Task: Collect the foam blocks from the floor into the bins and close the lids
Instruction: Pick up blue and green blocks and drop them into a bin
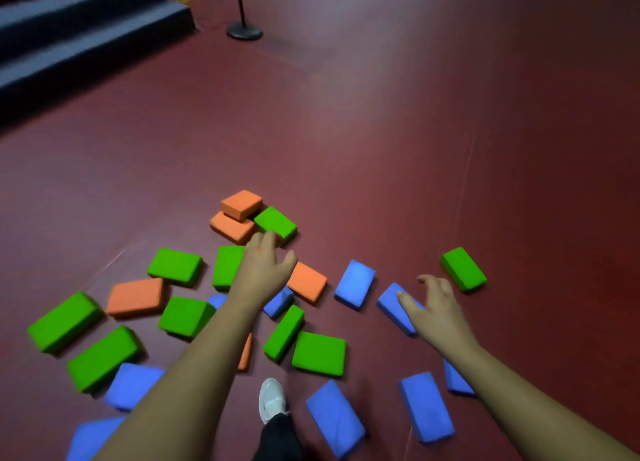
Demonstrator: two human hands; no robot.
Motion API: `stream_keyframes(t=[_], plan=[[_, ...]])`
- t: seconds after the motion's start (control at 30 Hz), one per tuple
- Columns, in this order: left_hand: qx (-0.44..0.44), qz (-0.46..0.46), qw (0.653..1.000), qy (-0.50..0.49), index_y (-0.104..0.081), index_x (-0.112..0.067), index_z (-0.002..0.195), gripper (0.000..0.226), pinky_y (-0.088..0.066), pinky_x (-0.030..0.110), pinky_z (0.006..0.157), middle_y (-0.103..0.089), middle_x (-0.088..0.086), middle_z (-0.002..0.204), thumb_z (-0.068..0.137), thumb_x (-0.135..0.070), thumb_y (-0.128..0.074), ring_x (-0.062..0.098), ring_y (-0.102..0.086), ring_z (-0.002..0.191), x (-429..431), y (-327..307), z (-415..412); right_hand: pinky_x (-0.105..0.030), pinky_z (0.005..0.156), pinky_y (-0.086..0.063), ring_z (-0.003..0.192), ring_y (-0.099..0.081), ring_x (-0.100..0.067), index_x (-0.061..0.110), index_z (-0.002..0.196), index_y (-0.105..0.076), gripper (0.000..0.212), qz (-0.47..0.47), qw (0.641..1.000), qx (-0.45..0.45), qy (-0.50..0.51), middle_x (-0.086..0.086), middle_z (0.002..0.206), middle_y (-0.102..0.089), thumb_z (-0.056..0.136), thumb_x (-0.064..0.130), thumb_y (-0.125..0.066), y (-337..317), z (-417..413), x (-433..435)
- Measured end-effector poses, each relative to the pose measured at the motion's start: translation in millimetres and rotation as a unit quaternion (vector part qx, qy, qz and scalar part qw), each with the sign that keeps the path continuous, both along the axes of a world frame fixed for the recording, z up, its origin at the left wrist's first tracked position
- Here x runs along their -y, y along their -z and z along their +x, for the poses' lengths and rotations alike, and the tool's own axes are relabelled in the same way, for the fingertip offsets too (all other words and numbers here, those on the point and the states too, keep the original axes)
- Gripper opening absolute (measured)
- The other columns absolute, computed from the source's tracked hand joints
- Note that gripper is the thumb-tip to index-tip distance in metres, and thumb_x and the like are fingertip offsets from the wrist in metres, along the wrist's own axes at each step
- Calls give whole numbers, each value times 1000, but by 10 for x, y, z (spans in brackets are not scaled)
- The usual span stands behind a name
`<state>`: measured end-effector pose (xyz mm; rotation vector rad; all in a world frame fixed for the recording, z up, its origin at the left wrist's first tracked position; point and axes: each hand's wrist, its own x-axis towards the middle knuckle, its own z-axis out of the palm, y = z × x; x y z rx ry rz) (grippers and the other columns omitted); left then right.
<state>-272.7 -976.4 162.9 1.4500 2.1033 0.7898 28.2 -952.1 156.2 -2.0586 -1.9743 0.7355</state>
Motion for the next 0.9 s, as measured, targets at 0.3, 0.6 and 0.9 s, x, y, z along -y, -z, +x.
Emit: stream_keyframes(t=[0.3, 0.6, 0.9], plan=[[18, -83, 996, -29, -61, -3, 105, 44, -43, 40, 90, -60, 15, 103, 82, -40, -55, 32, -56, 102, -794, 653, -1340, -44, 99, -43, 120, -53, -37, 12, 133, -51, 57, -32, 995, 46, -79, -13, 132, -48, 90, 47, -61, 174, -1628, -1450], [54, -151, 974, -161, -60, -4, 100, 63, -46, 42, 86, -59, 17, 99, 70, -53, -34, 33, -57, 95, -730, 1864, -1889, -44, 100, -41, 123, -51, -35, 14, 133, -50, 57, -89, 945, 105, -295, -12, 131, -49, 90, 50, -59, 1264, -2893, -2334], [127, -262, 912, -290, -60, -5, 104, 48, -43, 40, 88, -59, 17, 103, 75, -42, -47, 33, -54, 102, -858, 4011, -1227, -46, 94, -43, 117, -52, -38, 10, 127, -51, 56, -143, 831, 167, -512, -14, 124, -50, 89, 51, -57, 3538, -3112, -2770]])
